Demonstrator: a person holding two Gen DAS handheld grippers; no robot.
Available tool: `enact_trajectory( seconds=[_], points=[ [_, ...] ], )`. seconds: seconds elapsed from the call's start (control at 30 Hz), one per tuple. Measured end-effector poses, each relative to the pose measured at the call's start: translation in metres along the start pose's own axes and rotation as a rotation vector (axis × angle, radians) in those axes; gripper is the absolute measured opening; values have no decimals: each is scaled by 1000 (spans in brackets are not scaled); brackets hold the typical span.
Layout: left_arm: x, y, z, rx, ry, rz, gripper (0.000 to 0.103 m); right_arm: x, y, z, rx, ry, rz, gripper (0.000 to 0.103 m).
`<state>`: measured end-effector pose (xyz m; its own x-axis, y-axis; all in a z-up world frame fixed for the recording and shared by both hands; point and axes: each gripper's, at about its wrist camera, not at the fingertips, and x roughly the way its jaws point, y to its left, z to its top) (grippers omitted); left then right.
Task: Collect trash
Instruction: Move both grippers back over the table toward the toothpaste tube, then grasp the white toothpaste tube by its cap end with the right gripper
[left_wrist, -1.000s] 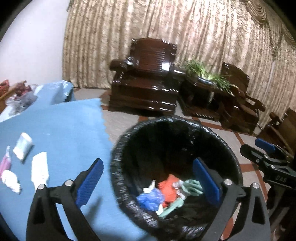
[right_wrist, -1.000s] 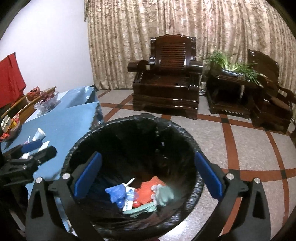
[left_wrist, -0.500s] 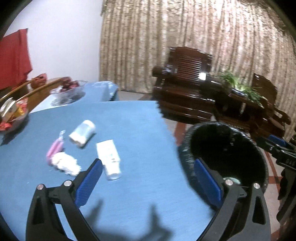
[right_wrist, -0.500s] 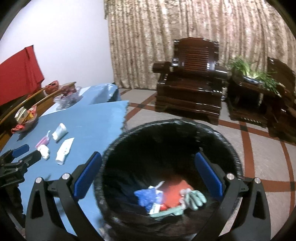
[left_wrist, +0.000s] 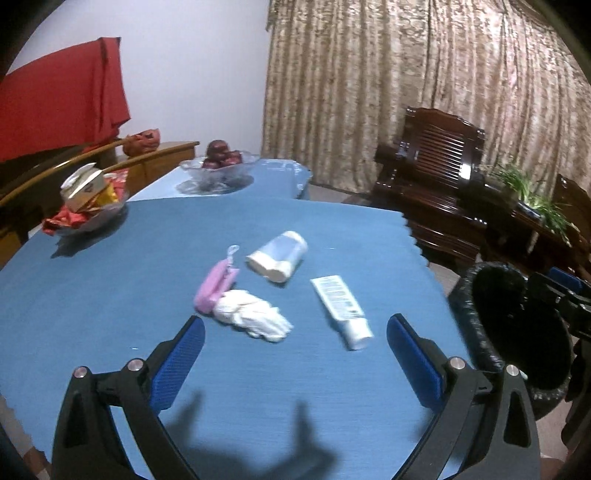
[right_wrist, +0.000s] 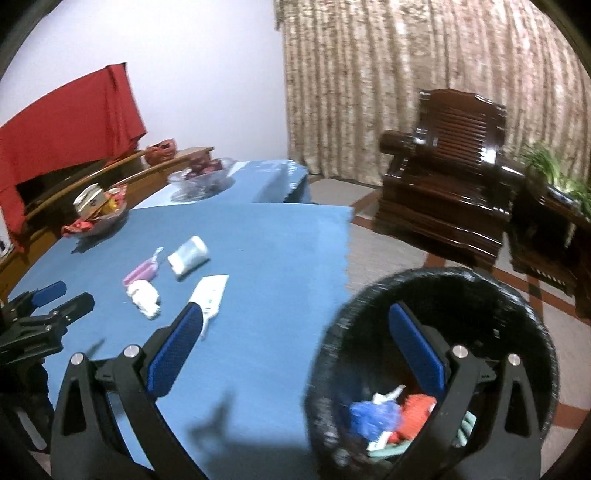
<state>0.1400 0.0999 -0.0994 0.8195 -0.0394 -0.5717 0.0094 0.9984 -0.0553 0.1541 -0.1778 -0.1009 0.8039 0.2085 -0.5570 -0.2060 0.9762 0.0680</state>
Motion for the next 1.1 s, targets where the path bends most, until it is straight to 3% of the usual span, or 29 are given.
enact_trajectory(
  seconds=[0.33, 0.7, 0.83, 0.9, 1.1],
  points=[
    [11, 46, -3, -29, 13, 42, 97, 49, 57, 8, -52, 35, 77, 98],
    [34, 75, -9, -53, 46, 58, 96, 119, 91, -15, -39, 145, 74, 97],
    [42, 81, -13, -62, 58, 62, 96, 142, 97, -25, -30, 195, 67, 82],
    [45, 83, -14, -66, 65, 60, 95, 153, 98, -29, -10, 221, 66, 81],
    [55, 86, -18, -62, 82, 57, 95, 167, 101, -36, -4, 269, 80, 66]
  ],
)
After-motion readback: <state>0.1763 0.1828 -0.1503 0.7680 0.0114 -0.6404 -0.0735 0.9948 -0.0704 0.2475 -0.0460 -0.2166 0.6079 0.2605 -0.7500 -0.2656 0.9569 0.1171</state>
